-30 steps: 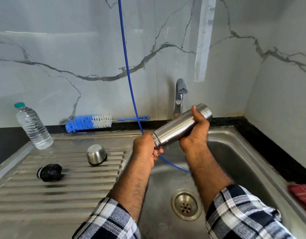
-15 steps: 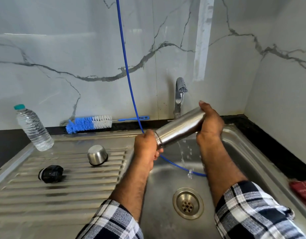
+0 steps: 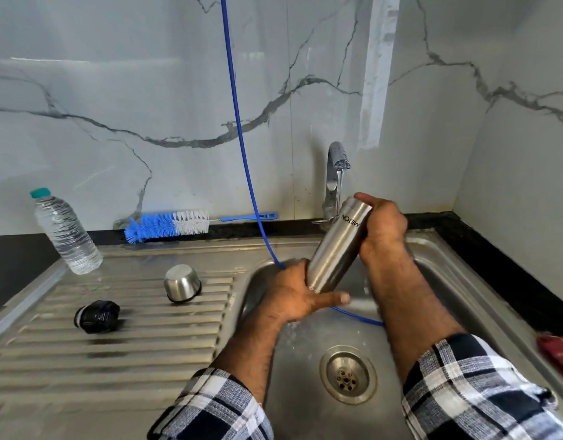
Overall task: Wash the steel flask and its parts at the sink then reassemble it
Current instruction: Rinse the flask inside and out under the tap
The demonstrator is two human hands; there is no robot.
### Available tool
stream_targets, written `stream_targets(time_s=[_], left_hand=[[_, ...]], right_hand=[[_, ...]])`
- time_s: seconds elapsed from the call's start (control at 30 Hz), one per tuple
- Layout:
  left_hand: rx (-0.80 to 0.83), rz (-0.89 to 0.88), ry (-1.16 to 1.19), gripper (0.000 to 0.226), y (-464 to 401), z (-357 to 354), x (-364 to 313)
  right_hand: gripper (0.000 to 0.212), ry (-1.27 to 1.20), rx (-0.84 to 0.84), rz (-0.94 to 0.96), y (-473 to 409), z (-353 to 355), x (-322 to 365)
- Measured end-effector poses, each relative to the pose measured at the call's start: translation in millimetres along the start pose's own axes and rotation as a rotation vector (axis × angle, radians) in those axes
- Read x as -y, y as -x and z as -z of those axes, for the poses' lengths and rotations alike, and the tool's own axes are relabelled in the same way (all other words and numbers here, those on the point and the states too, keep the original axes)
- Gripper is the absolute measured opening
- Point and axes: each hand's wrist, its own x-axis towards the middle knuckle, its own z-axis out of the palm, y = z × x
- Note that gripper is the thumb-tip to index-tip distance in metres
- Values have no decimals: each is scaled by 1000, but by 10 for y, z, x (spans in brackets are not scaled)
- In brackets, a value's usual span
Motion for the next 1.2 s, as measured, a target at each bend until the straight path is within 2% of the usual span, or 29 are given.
stream_targets(time_s=[0.1,0.2,0.3,0.37,0.6,0.7,0.87,1.07,1.2], left_hand=[[-97,-45,58,96,-34,-62,-85],[-199,-11,206,86,-73,-79,-124],[-190,13,266,81,-101,-30,-106],[-153,9,267,81,-110,-48,-141],[-174,-103,212,88,-169,-166,-165],[-191,-84,227,88,-178,-185,-167],[-192,9,331,79,-192,-177,-200],[-187,-25,243,82,-154,-214,-261],[-157,-24,318,80,-139,-174,-252]], right_hand=[[13,187,98,-40,96,-43,-86],[23,334,333,-18,156,-72,-133],[36,325,525,-23,98,-12,-59],[38,310,573,-56,64,65,-33],[27,223,363,-123,-20,7,36],[31,203,356,-180,-22,37,43],[29,212,498,-101,66,56,-37],[34,409,312,-58,7,-37,53],[22,352,265,-124,3,-59,59]])
